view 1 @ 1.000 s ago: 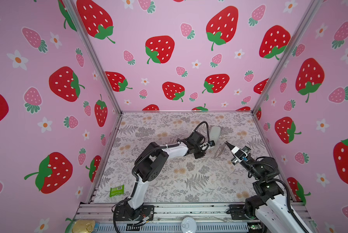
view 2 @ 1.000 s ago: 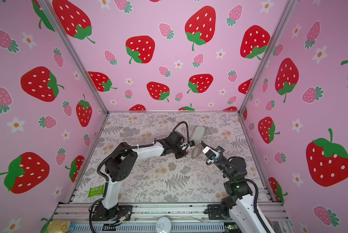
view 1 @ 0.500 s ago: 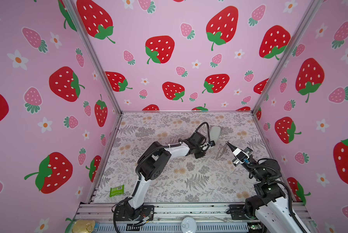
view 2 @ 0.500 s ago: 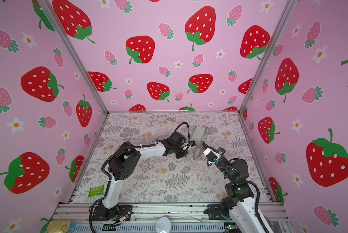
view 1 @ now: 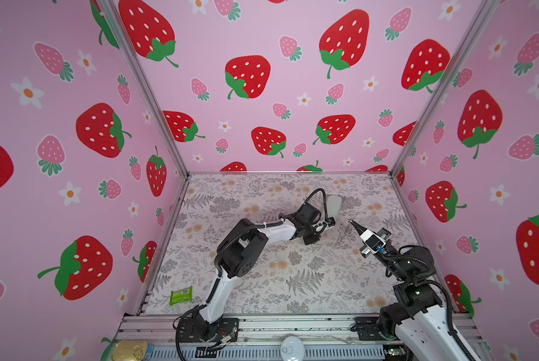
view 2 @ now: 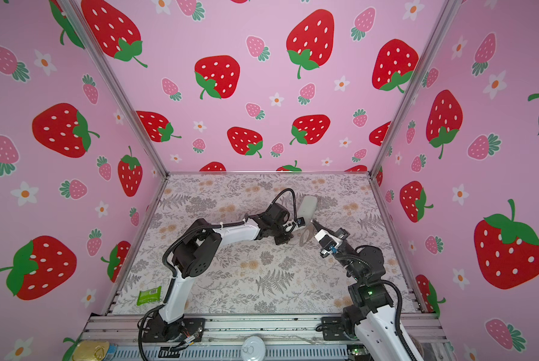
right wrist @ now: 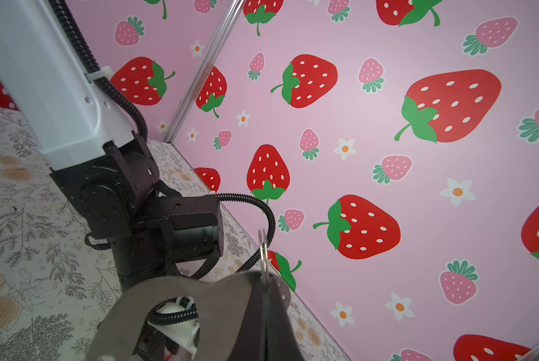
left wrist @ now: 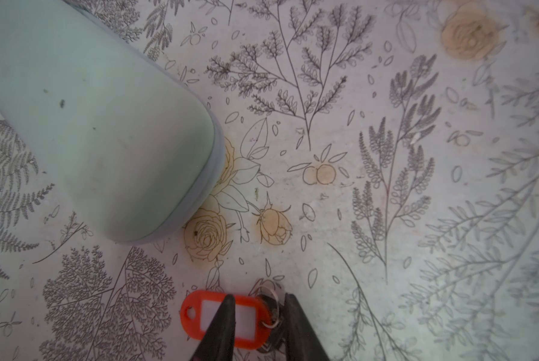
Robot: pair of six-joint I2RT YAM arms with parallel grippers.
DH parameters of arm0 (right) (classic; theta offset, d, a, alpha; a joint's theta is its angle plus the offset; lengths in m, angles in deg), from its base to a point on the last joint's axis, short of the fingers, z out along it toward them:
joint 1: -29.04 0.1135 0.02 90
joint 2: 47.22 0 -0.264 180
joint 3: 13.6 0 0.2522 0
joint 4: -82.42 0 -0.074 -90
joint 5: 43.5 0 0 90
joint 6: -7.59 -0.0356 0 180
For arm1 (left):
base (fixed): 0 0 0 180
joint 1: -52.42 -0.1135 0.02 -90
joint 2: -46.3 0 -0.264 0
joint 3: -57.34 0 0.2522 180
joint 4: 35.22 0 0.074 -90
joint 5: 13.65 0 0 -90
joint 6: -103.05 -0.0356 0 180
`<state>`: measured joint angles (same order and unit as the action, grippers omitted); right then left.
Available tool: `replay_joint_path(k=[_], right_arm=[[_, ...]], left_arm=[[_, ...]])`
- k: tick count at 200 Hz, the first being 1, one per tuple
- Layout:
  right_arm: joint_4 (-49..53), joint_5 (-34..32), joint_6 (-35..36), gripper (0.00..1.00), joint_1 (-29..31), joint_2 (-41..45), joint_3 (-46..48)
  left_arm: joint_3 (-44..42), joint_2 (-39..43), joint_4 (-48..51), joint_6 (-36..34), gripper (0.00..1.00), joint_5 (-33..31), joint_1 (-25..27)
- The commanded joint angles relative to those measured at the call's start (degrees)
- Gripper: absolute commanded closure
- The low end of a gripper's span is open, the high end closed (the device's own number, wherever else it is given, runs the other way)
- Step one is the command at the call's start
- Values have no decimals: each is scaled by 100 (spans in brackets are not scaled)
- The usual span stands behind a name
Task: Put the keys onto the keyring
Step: 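Grasp the red-tagged key's ring with the left gripper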
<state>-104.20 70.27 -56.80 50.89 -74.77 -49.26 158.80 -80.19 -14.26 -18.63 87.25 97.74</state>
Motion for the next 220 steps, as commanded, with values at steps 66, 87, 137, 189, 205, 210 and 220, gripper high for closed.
replay_joint_path(k=[66, 87, 137, 189, 205, 210, 220], right_arm=[[-80, 1, 97, 99, -22, 57, -80], [-81, 1, 89, 99, -22, 73, -84], [-80, 14, 80, 100, -22, 77, -79], [-106, 5, 69, 99, -22, 124, -56], [-109, 9, 61, 100, -18, 135, -42], [-106, 29, 58, 99, -21, 136, -34], [-107, 72, 49, 99, -22, 127, -17]], left_arm=[[358, -146, 340, -119, 83, -120, 50], [350, -131, 335, -123, 88, -72, 54], [236, 30, 182, -93, 100, 6, 46], [-62, 397, -21, -37, 100, 149, 3], [-279, 612, -180, 50, 100, 252, -72], [-361, 696, -244, 84, 100, 305, -95], [-544, 880, -366, 134, 100, 414, -183]])
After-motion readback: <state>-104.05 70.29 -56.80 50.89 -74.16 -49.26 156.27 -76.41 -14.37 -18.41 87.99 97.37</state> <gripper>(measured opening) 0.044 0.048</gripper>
